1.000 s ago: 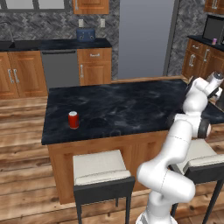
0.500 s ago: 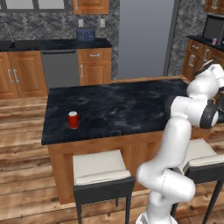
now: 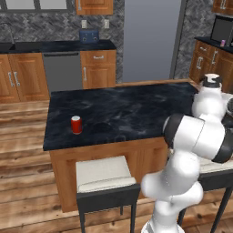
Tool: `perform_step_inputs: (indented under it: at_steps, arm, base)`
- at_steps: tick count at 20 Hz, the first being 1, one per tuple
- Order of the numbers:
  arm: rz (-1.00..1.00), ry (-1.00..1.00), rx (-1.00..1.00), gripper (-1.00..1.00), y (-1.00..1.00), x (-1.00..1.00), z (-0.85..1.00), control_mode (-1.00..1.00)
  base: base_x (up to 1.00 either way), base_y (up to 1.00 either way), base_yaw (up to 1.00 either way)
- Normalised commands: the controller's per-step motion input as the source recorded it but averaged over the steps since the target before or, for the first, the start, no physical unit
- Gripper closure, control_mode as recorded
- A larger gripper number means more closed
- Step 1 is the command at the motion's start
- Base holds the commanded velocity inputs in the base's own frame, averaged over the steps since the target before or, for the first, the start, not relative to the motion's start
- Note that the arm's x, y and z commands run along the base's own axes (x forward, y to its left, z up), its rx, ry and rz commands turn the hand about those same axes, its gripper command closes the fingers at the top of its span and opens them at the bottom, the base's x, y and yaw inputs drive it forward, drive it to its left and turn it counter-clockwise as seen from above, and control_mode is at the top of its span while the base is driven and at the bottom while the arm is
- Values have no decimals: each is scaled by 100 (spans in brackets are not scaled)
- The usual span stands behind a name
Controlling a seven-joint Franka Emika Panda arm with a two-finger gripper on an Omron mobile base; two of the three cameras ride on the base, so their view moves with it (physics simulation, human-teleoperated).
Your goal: Four empty soda cans are scattered around the kitchen. Gather all the cans and cluster them next to the stove for recycling.
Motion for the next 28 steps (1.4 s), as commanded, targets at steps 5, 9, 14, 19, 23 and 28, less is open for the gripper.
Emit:
perform_step_inputs:
  at_steps: [5,9,14,19,23,28]
  arm:
    - [16,-3,-37,100,100,-59,84,-100]
    - [20,15,-27,100,99,-58,90,-100]
    - [20,31,-19,100,81,-50,94,-100]
    - [21,42,-10,100,60,-39,100,-100]
    - [23,36,-2,100,36,-34,100,-100]
    - [24,28,1,100,15,-42,97,-100]
  base:
    - [0,0,0]
    - [0,0,0]
    - [0,0,0]
    - [0,0,0]
    - [0,0,0]
    - [0,0,0]
